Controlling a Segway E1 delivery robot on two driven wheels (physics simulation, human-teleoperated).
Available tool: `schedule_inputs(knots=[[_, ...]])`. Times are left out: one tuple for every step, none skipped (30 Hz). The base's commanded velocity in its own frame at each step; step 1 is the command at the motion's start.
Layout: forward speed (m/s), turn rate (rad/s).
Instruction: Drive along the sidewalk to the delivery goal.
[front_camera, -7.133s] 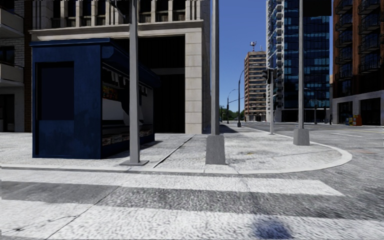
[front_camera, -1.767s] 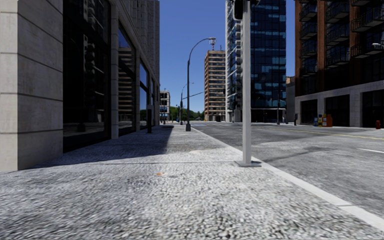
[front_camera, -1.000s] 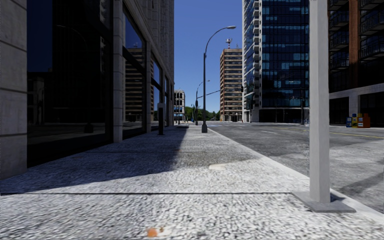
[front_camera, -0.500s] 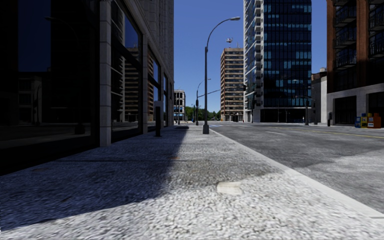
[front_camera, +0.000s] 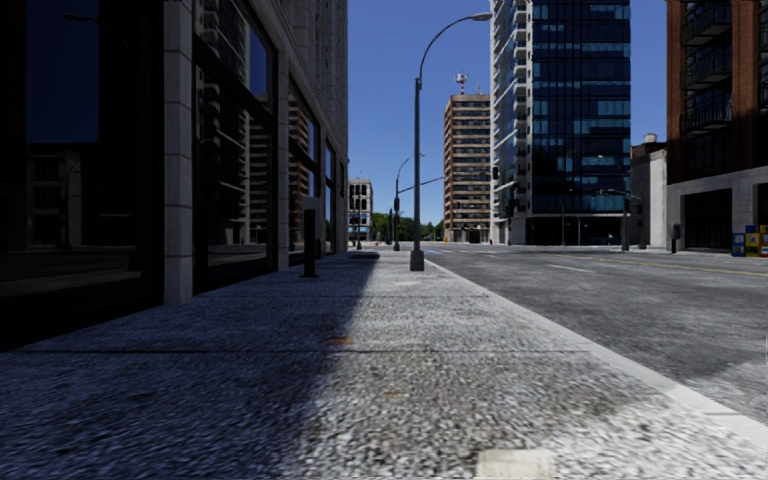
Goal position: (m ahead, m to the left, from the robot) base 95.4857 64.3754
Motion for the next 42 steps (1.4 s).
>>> schedule_inputs(knots=[[2.00, 0.17], [2.00, 0.17], [2.00, 0.17], [2.00, 0.17], [2.00, 0.18], [2.00, 0.18], [2.00, 0.18], [2.00, 0.19], [2.00, 0.24], [2.00, 0.24], [2.00, 0.28], [2.00, 0.30], [2.00, 0.30], [2.00, 0.30], [2.00, 0.30], [2.00, 0.30], [2.00, 0.30], [2.00, 0.30], [2.00, 0.30], [2.00, 0.30], [2.00, 0.30], [2.00, 0.30], [2.00, 0.30], [2.00, 0.30], [2.00, 0.30], [2.00, 0.26], [2.00, 0.26], [2.00, 0.00], [2.00, 0.00], [2.00, 0.00], [2.00, 0.00], [2.00, 0.00], [2.00, 0.00], [2.00, 0.00], [2.00, 0.00], [2.00, 0.00], [2.00, 0.00], [2.00, 0.00], [2.00, 0.00], [2.00, 0.00], [2.00, 0.00], [2.00, 0.00]])
